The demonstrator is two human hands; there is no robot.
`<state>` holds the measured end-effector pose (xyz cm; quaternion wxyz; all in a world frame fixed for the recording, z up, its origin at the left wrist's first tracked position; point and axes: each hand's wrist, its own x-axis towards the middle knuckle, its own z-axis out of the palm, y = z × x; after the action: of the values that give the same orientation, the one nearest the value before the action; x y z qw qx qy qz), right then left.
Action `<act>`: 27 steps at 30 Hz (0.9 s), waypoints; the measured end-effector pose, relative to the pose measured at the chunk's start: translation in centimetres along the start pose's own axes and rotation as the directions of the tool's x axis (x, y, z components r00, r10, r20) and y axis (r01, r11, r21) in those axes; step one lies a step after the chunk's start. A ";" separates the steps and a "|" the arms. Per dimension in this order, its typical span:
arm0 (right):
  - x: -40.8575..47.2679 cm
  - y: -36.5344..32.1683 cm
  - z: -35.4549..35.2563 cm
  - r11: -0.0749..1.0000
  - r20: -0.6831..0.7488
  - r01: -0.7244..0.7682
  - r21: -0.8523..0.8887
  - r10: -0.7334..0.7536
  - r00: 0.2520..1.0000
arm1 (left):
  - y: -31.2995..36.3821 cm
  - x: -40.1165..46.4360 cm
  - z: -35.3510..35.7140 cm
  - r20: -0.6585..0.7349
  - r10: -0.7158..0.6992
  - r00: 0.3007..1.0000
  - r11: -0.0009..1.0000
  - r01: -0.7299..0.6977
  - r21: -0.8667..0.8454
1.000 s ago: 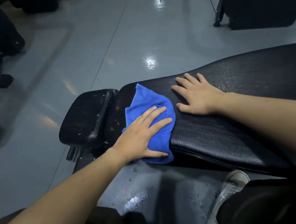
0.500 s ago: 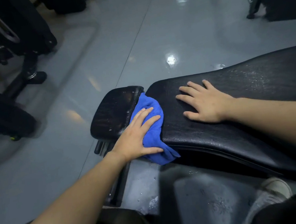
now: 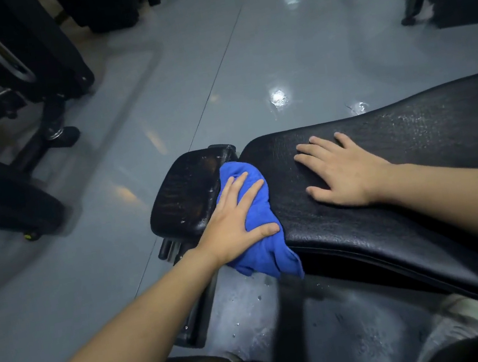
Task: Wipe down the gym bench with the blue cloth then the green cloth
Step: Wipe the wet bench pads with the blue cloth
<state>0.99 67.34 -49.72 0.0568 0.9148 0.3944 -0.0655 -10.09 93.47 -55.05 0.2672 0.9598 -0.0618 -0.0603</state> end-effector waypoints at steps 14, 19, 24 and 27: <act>-0.5 3.9 -0.3 0.987 -0.025 -0.153 0.051 0.155 0.988 | 6.5 14.0 0.6 0.022 0.146 0.989 0.989 -0.146 0.011; -0.6 4.1 -0.1 0.987 -0.036 -0.154 0.040 0.156 0.987 | 4.4 17.4 -1.0 -0.010 0.165 0.986 0.986 -0.165 -0.027; -0.5 4.2 -0.1 0.988 -0.031 -0.149 0.032 0.150 0.988 | 1.1 17.5 -2.0 -0.036 0.018 0.999 0.993 -0.022 -0.116; -0.5 4.1 -0.2 0.989 -0.038 -0.144 0.032 0.145 0.989 | -0.4 15.7 -2.2 -0.078 -0.092 0.993 0.968 0.070 -0.241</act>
<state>3.68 64.23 -49.23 0.0401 0.9429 0.3272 -0.0485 5.74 92.56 -54.68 0.3801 0.9242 -0.0030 -0.0358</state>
